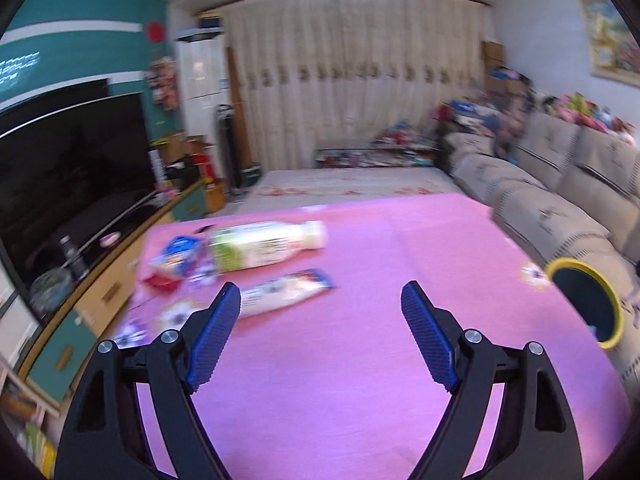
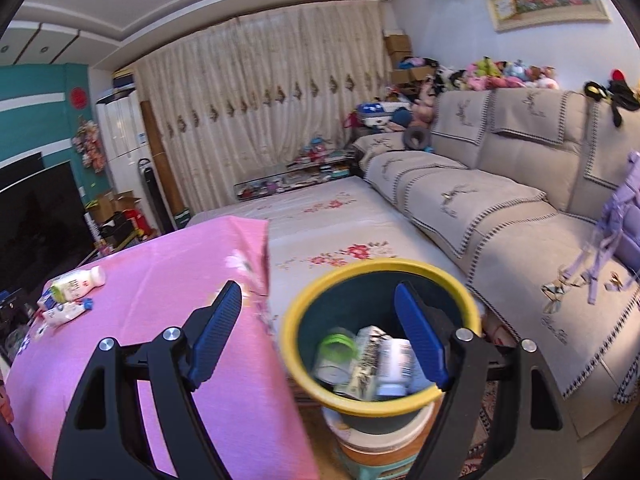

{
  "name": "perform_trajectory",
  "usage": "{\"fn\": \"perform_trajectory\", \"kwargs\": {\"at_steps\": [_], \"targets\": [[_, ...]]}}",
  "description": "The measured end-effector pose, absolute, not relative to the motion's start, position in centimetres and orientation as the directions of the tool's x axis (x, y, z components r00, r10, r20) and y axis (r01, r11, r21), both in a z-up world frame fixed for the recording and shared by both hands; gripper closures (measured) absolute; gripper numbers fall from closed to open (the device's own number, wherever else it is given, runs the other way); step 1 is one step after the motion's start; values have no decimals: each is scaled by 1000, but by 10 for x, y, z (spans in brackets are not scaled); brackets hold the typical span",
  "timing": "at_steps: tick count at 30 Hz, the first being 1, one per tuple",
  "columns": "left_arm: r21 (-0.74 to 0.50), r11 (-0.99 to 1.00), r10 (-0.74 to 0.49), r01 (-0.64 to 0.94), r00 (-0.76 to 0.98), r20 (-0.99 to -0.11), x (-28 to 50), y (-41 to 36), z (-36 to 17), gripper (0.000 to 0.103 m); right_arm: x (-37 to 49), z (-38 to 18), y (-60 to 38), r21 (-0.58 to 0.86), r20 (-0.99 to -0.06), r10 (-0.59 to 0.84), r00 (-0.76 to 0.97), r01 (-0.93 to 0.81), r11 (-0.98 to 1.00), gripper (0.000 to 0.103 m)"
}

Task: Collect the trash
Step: 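Move the right gripper back over the table toward the white squeeze tube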

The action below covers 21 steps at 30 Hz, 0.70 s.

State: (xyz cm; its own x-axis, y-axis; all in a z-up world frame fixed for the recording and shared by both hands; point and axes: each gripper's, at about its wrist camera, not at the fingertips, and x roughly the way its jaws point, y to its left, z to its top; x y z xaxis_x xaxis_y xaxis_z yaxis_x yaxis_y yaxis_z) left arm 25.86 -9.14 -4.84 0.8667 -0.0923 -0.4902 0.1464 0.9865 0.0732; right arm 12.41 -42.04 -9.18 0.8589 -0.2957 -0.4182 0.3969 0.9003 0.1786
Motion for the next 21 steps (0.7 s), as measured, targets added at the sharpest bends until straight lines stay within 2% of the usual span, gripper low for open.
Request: {"fn": "perform_trajectory", "kwargs": {"at_steps": [5, 10, 21], "targets": [[49, 999, 15, 9, 887, -461, 257, -16, -62, 21, 152, -77, -383, 163, -404, -208, 891, 294, 942, 26], [23, 999, 51, -46, 872, -487, 260, 28, -81, 21, 189, -67, -341, 154, -429, -78, 900, 157, 976, 25], [-34, 999, 18, -42, 857, -516, 256, 27, -97, 21, 261, -48, -230, 130, -500, 199, 843, -154, 980, 25]]}}
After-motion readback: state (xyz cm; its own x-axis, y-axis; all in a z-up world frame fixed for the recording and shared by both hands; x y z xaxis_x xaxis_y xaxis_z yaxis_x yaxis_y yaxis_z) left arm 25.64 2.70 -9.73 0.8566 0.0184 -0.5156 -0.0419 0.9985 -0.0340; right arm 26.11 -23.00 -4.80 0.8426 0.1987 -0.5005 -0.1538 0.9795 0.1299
